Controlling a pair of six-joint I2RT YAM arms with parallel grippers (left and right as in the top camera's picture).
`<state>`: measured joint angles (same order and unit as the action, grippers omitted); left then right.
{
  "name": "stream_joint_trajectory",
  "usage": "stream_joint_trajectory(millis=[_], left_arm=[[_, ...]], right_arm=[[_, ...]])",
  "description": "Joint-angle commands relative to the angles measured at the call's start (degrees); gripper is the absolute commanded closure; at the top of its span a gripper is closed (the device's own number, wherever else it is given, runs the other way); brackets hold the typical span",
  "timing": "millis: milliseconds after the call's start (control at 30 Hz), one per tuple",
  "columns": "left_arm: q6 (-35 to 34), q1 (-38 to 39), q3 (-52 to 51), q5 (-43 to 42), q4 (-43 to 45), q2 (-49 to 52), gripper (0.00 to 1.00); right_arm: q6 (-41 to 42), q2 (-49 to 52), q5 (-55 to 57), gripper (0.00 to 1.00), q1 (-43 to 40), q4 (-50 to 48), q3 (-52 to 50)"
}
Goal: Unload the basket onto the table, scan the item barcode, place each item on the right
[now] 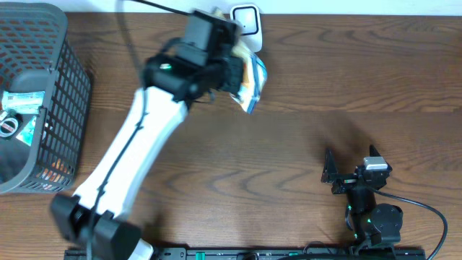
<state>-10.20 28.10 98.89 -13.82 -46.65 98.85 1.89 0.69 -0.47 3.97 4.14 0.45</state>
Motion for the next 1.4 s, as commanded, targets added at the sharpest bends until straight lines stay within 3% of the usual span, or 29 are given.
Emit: stream_joint_trajectory(millis=[0, 300, 367, 400, 433, 567, 967, 1167, 1367], left_arm=[[1.3, 3.3, -0.2, -0.1, 0.0, 3.7, 0.93], [1.3, 10.0, -0.2, -0.1, 2.8, 14.1, 0.92], [1.3, 10.8, -0.2, -0.1, 3.1, 16.0, 0.83], [1.3, 11.0, -0.2, -0.1, 3.2, 16.7, 0.68], [1.4, 11.2, -0.2, -0.1, 3.2, 17.2, 0.62], [1.4, 11.1, -0.1, -0.1, 3.5, 17.6, 0.5], [-1.3, 4.9, 1.5, -0.1, 0.4, 8.8, 0.49], [-8.1, 4.5, -1.3, -0.5, -5.9, 9.5, 0.28], [-8.1, 7.6, -5.9, -2.1, -5.6, 11.4, 0.23]], right_arm=[[-0.7, -0.3, 0.1, 0.01, -0.3, 0.2, -0.1], [-0.7, -0.3, 0.1, 0.01, -0.3, 0.2, -0.1], [-0.7, -0.3, 0.1, 0.01, -0.3, 0.2, -0.1], [-0.7, -0.3, 0.1, 0.01, -0.3, 0.2, -0.1], [-0.7, -0.3, 0.1, 0.01, -0.3, 0.2, -0.1], [-0.7, -0.3, 0.1, 0.01, -0.3, 0.2, -0.1], [-0.7, -0.3, 0.1, 0.01, -0.3, 0.2, -0.1], [-0.7, -0.3, 0.1, 0.01, -0.3, 0.2, -0.1], [-0.7, -0.3, 0.1, 0.01, -0.3, 0.2, -0.1]])
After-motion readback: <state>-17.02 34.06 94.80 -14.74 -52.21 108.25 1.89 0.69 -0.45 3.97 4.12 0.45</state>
